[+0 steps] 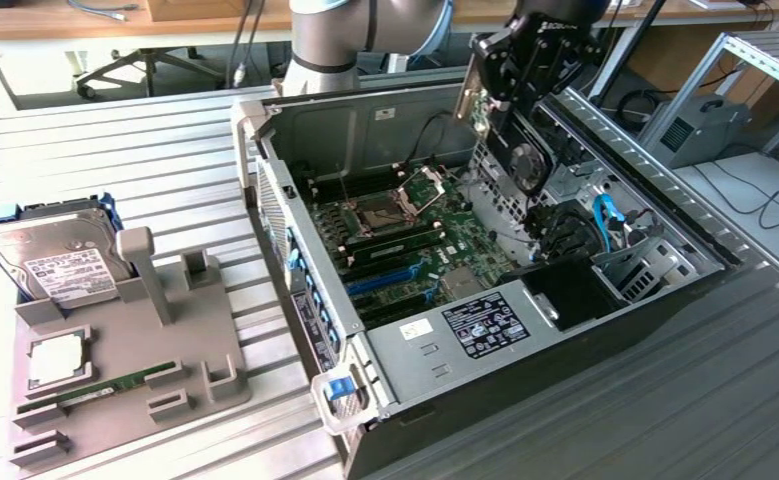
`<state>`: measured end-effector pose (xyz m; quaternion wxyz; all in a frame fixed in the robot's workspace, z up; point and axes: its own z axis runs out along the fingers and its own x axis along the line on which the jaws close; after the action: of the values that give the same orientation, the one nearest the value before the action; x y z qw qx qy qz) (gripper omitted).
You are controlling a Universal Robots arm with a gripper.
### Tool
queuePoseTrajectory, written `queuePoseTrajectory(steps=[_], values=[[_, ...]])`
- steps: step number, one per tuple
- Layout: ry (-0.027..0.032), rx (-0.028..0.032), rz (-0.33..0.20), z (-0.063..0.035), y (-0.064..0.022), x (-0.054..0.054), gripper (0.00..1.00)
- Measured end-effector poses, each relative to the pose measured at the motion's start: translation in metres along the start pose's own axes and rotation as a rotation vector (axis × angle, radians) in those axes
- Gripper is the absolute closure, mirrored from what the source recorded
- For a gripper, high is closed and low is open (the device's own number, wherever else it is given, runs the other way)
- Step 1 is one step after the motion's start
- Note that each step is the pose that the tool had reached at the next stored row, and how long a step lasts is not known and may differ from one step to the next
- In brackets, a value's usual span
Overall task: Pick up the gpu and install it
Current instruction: 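Pick up the gpu and move the gpu toward the slot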
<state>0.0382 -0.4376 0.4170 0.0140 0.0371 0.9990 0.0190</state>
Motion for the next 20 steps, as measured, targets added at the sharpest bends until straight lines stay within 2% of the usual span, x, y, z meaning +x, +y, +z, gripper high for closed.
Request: queuePoseTrajectory(steps=[20], values=[[0.0, 0.0001, 0.0, 0.0009, 0.0015, -0.02, 0.73]])
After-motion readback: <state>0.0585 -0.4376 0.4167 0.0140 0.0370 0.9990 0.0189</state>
